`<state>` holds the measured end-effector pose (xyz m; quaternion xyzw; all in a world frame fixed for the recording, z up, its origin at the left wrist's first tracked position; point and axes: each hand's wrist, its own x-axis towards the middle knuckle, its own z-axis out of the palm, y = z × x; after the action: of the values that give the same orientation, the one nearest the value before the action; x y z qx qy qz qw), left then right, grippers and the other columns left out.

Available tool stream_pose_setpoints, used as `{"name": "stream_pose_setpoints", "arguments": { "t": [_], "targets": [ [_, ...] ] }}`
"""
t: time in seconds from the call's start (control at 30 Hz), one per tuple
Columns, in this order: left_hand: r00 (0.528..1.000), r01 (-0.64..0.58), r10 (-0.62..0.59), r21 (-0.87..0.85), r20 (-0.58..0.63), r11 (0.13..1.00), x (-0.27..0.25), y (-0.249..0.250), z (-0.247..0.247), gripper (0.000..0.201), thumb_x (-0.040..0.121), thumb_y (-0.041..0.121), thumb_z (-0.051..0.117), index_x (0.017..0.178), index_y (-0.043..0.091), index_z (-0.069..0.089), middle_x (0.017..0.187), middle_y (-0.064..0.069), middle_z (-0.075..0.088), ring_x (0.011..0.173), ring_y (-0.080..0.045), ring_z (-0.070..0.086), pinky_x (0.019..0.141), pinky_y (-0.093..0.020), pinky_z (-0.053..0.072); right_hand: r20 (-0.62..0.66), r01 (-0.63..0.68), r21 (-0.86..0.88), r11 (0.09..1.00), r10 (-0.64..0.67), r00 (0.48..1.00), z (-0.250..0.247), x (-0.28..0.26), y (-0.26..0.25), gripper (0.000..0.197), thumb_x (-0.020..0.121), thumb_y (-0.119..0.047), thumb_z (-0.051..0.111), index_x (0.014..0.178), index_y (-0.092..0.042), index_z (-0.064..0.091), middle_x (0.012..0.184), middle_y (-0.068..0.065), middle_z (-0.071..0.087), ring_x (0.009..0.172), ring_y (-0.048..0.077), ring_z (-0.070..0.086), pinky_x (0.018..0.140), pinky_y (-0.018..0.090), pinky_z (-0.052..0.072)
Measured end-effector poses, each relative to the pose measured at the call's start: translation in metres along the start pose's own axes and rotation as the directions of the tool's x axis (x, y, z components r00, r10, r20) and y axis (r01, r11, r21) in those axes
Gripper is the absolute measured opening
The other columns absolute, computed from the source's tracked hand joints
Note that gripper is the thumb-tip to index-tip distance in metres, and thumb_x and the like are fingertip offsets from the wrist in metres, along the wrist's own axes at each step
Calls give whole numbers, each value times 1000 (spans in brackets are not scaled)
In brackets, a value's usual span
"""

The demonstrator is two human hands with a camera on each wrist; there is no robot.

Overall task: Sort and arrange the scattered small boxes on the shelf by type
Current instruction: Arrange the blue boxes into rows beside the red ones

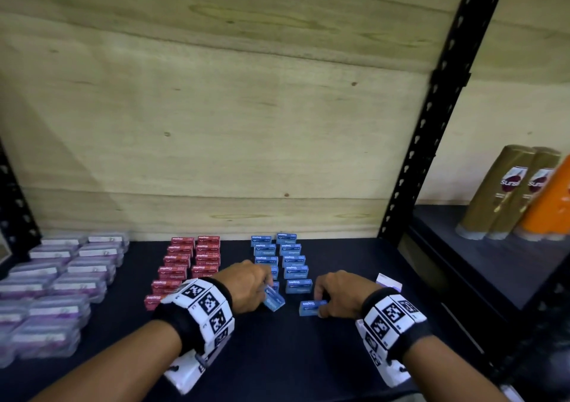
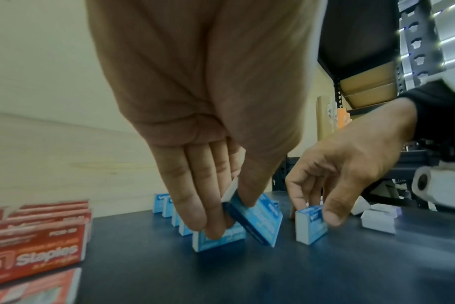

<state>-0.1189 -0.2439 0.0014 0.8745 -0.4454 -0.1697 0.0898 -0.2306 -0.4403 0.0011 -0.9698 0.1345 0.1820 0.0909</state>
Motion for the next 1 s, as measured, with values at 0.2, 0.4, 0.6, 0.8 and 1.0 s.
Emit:
{"name": "stream_pose_setpoints", "arguments": {
  "t": [0.2,0.4,0.6,0.8,1.0],
  "targets": [
    [990,107,-123,189,74,976,-9,-3,7,21,97,24,49,118,22,48,120,-5,54,106,-25,57,85,-35,46,15,6,-18,1000,-5,1000,-2,4,3,16,85,-34,69,97,-31,57,106,-6,60,99,17,60,78,28,46],
    [990,79,-105,253,90,964,0,3,7,26,98,23,49,123,17,47,120,-8,57,105,-28,58,90,-41,50,35,40,-12,999,-39,999,-3,9,-6,16,90,-36,65,94,-34,50,100,-8,57,92,17,57,76,29,42],
    [995,39,-68,369,66,929,10,9,8,34,97,34,50,129,20,47,122,-6,60,110,-28,58,89,-39,44,3,32,3,999,-32,999,-3,12,-2,18,89,-38,65,95,-34,49,101,-8,56,92,16,56,73,29,40],
    [996,28,-61,396,71,918,16,12,10,39,98,38,50,132,22,45,123,-5,60,112,-28,57,92,-40,42,-13,22,34,999,-22,1000,0,14,4,18,87,-39,67,92,-36,50,99,-9,58,91,15,57,72,28,41],
    [992,37,-68,275,104,961,7,-1,2,52,88,48,62,127,20,43,119,-3,59,107,-25,59,89,-38,48,12,16,52,998,-17,1000,-2,11,5,27,85,-40,71,100,-33,49,101,-9,57,92,15,58,73,29,43]
  ]
}}
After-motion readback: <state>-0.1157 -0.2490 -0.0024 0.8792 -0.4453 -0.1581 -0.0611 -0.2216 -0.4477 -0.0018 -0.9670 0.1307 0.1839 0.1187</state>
